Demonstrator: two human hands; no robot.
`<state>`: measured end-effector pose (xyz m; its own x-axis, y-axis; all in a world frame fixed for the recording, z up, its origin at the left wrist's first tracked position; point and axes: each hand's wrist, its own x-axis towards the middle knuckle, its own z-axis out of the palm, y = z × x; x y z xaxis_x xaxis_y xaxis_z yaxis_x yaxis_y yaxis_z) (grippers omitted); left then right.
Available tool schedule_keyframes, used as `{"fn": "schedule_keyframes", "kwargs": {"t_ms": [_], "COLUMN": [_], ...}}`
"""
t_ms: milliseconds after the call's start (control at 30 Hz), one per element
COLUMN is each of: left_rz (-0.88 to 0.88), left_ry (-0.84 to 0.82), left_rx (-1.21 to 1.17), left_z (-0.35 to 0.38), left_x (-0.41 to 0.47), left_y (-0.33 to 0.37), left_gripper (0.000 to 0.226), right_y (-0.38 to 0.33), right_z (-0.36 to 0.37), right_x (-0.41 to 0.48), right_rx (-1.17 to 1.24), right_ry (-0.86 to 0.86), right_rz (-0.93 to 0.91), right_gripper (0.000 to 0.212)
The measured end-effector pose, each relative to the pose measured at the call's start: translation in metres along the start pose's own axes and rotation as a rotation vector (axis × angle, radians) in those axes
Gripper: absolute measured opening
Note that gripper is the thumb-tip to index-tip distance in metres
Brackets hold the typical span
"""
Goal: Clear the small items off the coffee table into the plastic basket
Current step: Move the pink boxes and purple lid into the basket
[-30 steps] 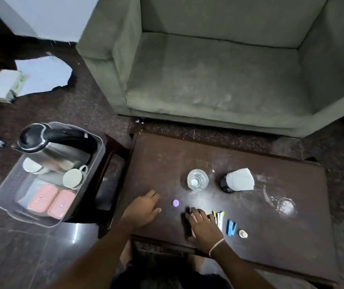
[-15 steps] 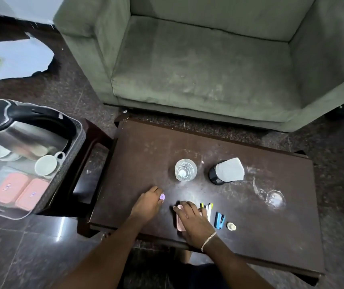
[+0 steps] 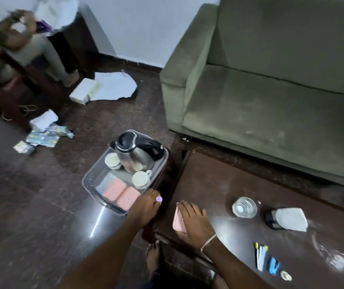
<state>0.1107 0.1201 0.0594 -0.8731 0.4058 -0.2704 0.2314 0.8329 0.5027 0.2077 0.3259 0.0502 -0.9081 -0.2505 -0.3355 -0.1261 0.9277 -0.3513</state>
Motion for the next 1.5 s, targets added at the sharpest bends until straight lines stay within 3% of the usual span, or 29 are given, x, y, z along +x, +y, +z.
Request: {"fn": "schedule_keyframes", "kwargs": {"t_ms": [200,400,1000,1067,1133,1200,1367,1500], "left_rz": [-0.137,-0.263,-0.233,-0.252,-0.260,-0.267,-0.363,-0.373], "left_ry": [0.047,0.040,-0.115,-0.109,-0.083,0.001,0.297,0.286], "left_rx": [0.048,-0.015,-0.117,-0.165,-0.211,-0.250,-0.464,-0.533], "left_z": [-0.080,-0.104,-0.102,-0.106,-0.112,-0.119,-0.143,-0.159], "left_x": [-0.012,-0.009,0.003,0.001,-0.003,-0.009,-0.010,-0.001], "left_y": [-0.073,-0.135,-0.205,-0.210,-0.214,-0.219,-0.238,-0.251], "left_gripper": [0.018,0.019,0.028,0.041,0.053,0.052,0.012,0.020], "right_y": [-0.084,-0.140,-0.188,-0.192,-0.199,-0.207,-0.240,-0.267], "right_z": [-0.026,-0.033,-0.025,-0.026,-0.026,-0.026,-0.025,-0.016], "right_x": [0.067,0.136,0.221,0.225,0.230,0.235,0.259,0.277], "right_rx": [-0.011,-0.001,-0.055,-0.041,-0.012,-0.001,0.011,0.023], "right_ry": [-0.002,0.030,0.004,0.020,0.054,0.077,0.098,0.093], "right_rz": [-0.092,-0.138,-0.107,-0.097,-0.087,-0.088,-0.062,0.012], "right_gripper": [0.091,0.085,0.085,0.084,0.082,0.083,0.080,0.071]}}
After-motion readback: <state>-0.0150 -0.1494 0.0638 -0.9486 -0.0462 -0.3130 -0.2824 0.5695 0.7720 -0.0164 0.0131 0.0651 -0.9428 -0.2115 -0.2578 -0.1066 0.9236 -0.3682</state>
